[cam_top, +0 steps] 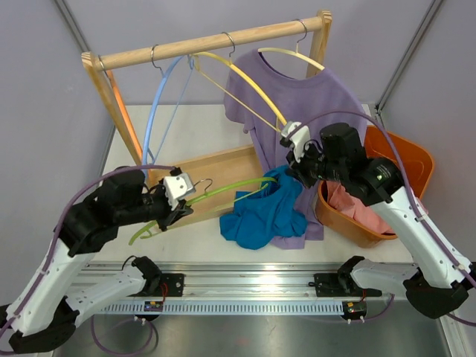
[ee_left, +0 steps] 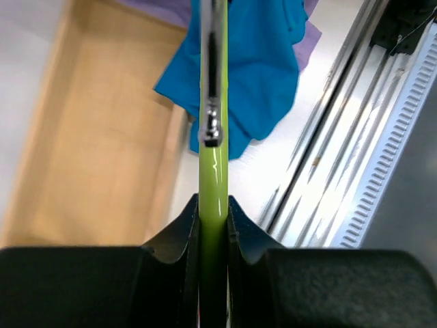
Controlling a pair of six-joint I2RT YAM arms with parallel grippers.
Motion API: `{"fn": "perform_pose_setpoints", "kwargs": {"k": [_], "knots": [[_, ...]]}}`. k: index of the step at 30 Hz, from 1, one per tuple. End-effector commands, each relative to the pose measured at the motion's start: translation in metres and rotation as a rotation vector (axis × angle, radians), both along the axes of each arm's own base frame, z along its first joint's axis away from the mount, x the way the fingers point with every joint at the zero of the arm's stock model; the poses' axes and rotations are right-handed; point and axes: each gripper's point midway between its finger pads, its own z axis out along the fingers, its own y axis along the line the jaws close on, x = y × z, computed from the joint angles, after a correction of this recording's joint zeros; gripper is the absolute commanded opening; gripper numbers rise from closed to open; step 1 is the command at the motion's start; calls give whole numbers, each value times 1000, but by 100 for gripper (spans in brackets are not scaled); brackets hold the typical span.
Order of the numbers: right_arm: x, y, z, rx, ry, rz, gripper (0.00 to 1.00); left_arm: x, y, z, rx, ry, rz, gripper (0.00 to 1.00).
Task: Remove the t-shirt from the hanger
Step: Remove the tshirt from the hanger, then pass the hanger from the left arm to the right
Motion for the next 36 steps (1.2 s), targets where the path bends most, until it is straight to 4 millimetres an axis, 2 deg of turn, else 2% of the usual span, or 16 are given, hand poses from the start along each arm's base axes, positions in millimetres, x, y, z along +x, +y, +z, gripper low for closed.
{"fn": "perform_pose_setpoints", "kwargs": {"k": [1,2,3,6,11,12,13,15,16,18,19,21,26,29,32,36], "knots": [[-26,-8,-41,-125,-6,246,0,1,17,37,26,-294,-94,0],[-32,-10,-42,-140,-48,298,0,0,20,42,26,-327,-100,0],[-40,-9,-54,-140,-24,342,0,-2,22,46,24,-342,-104,0],[-56,-3,-61,-119,-35,448,0,-8,22,50,20,-355,-142,0],[-56,9,-69,-97,-25,519,0,-9,19,47,19,-348,-158,0],[-54,10,-69,-99,-26,519,3,-8,20,47,24,-349,-146,0],[-52,11,-73,-107,-10,518,12,-7,21,47,22,-351,-140,0],[-52,9,-74,-121,6,513,37,-5,20,51,6,-365,-129,0],[-52,8,-76,-136,21,515,56,-6,19,53,-12,-362,-124,0],[-59,1,-71,-153,46,532,62,-6,13,60,-52,-379,-133,0],[-62,-2,-67,-157,37,546,63,-6,11,57,-60,-367,-136,0],[-78,-6,-51,-133,26,602,64,-7,4,56,-78,-362,-165,0],[-117,-13,2,-69,-130,757,66,-8,-12,43,-57,-318,-267,0],[-133,-15,18,-35,-167,811,65,-4,-22,44,-41,-320,-325,0],[-141,-11,32,20,-174,828,66,1,-36,46,-49,-325,-385,0],[-135,-2,31,51,-109,820,66,1,-54,57,-104,-340,-452,0]]}}
